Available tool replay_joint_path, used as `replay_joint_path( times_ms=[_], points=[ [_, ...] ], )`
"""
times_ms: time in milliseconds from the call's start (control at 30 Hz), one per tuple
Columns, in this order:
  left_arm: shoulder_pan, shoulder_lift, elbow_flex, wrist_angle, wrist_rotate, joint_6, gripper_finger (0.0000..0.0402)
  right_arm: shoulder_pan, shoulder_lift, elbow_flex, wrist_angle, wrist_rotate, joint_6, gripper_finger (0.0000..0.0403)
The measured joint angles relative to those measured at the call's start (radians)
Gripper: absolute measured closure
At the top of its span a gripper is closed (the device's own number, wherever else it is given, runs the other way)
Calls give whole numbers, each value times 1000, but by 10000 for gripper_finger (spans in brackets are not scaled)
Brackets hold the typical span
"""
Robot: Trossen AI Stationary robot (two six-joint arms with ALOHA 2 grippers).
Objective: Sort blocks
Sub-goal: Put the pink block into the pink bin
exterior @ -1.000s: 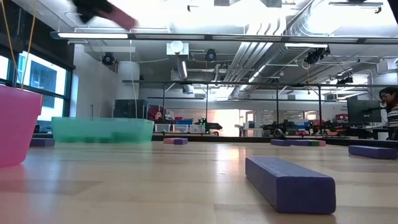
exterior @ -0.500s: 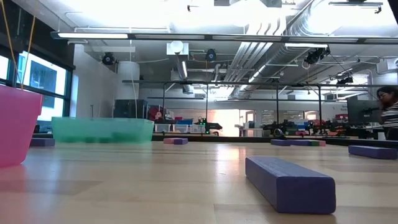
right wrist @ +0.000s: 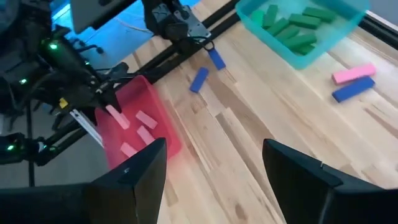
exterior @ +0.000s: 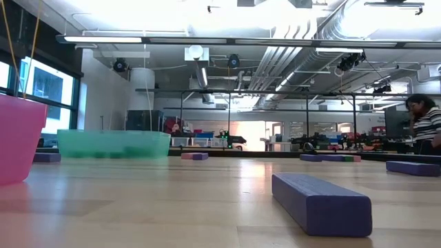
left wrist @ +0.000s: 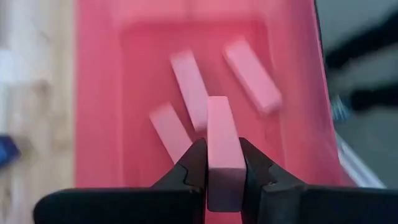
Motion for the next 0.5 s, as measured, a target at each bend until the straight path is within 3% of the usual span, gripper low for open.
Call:
replay_joint_path(
  times_ms=[100,167,500],
  points=[
    [-27,19,0,3,-114,-22,375,36,0,0,-29,53,49,166],
    [-28,26,0,4,-126,-25,369,50,0,0,-49,60,72,166],
    [26,37,3,0,-32,22,199,56,0,0,-81,65,122,166]
  ],
)
